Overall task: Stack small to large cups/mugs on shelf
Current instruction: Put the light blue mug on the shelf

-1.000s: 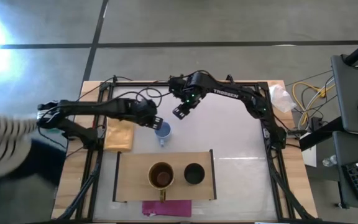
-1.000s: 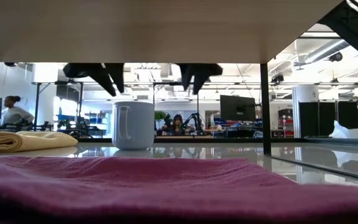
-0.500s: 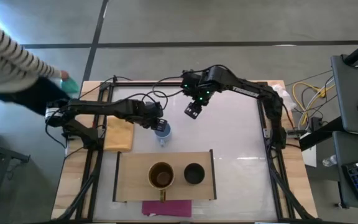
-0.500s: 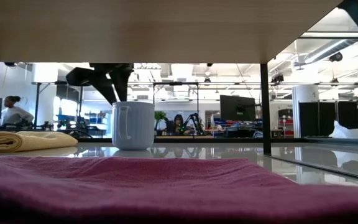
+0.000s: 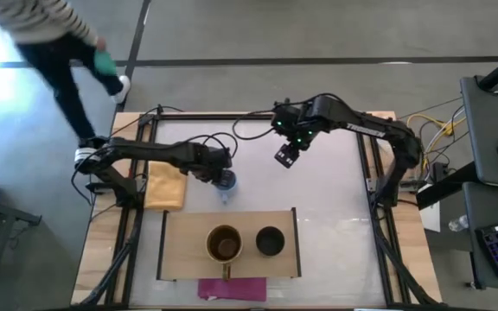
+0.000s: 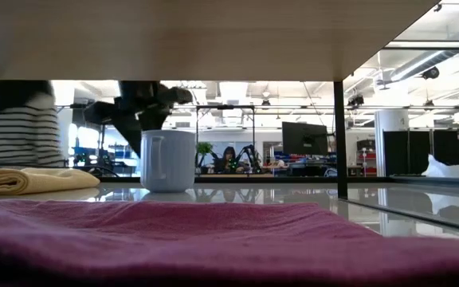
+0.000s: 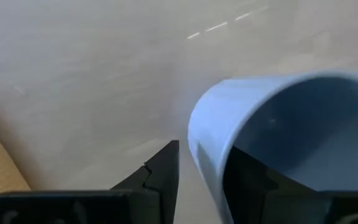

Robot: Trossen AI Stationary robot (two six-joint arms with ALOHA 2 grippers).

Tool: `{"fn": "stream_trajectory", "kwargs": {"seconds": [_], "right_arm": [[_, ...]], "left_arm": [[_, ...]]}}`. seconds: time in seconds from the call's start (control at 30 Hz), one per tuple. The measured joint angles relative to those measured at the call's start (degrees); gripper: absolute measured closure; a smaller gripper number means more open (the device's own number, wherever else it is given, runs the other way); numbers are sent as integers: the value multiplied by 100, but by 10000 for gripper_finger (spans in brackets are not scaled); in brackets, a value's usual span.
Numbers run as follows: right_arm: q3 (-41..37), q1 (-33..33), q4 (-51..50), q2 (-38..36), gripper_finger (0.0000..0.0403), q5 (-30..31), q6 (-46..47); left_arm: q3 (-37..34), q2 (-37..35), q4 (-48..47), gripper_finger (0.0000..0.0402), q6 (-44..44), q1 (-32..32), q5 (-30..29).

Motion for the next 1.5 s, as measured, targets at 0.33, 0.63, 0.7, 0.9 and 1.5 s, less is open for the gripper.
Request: {"fn": "stream_trajectory", "kwargs": {"seconds": [0.33,0.63,0.7,0.9,1.5], "right_arm": [[-1385,-1,592,-841,220,95,442],[-2203,-2,935,-1300,220,95,732],[-2319,-2,1015,-1364,220,95,774],[-2443,-2,1425,-1420,220,95,793],[-2462,-2,1761,-1414,220,93,1029]], "left_arm": [[19,200,-5,377,105,0,131],[495,-272,-907,400,251,-3,16],[764,-535,-1395,400,253,-31,-16],[1432,-1380,-2390,401,238,-94,-143],[2167,-2377,-4533,401,-1306,-1632,8]]}}
